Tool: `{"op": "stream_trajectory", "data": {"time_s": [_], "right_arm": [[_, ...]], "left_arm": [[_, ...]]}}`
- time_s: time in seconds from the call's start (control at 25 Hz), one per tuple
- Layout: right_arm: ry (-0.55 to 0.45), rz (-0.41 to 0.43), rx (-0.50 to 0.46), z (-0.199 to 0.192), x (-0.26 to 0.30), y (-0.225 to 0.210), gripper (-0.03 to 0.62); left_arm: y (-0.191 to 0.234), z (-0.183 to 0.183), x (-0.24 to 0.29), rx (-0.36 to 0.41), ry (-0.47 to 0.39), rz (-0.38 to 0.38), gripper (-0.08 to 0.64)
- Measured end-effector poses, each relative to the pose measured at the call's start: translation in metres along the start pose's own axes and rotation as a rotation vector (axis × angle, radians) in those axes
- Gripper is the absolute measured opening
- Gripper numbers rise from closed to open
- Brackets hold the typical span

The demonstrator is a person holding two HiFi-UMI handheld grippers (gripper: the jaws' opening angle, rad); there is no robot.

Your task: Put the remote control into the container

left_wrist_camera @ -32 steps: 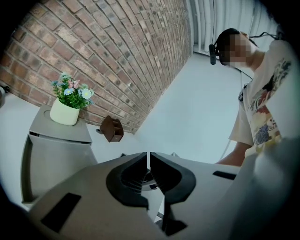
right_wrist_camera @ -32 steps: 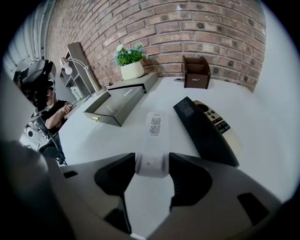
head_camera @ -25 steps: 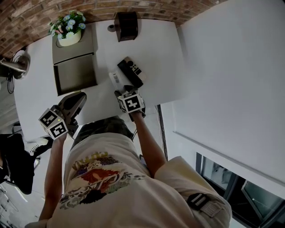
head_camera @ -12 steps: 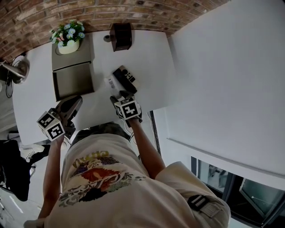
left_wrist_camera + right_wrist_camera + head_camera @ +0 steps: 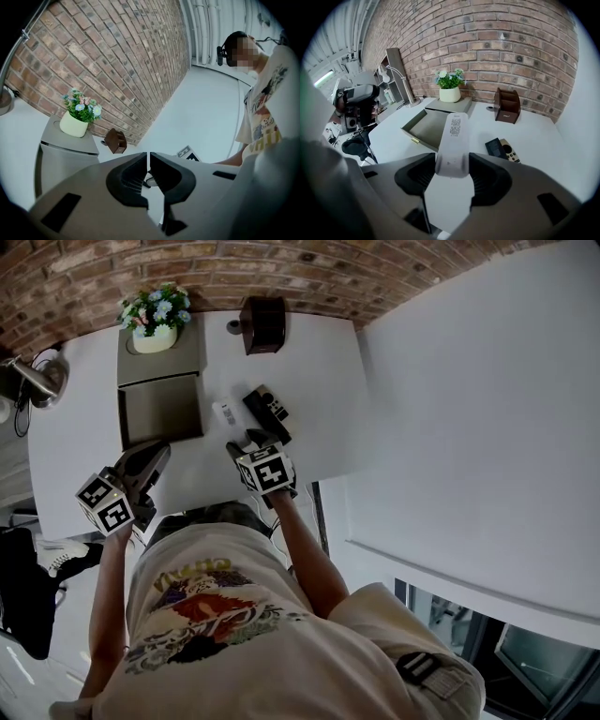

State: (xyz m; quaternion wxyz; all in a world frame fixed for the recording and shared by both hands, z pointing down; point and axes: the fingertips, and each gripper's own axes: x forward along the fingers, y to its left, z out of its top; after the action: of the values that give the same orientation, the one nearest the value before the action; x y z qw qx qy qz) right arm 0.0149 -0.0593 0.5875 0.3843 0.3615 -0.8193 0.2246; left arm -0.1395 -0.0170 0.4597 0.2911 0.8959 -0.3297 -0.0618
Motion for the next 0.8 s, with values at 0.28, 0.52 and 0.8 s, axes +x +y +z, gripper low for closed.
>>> {"op": "stream_trajectory", "data": {"time_s": [0.28, 0.52, 0.8], "right_arm": [[-0.001, 0.037, -0.062, 0.021, 0.015, 0.023, 0.233], [0.005, 0.078, -0.12, 0.037, 0.027, 0.046, 0.233], [0.028, 0.134, -0.194, 0.052, 0.046, 0.067, 0.232]], "left_arm": [[0.017, -0.002, -0.022, -0.019, -0.023, 0.044, 0.005], [0.032, -0.002, -0.04, -0.028, -0.04, 0.082, 0.005], [0.043, -0.004, -0.055, -0.047, -0.063, 0.125, 0.005]]}}
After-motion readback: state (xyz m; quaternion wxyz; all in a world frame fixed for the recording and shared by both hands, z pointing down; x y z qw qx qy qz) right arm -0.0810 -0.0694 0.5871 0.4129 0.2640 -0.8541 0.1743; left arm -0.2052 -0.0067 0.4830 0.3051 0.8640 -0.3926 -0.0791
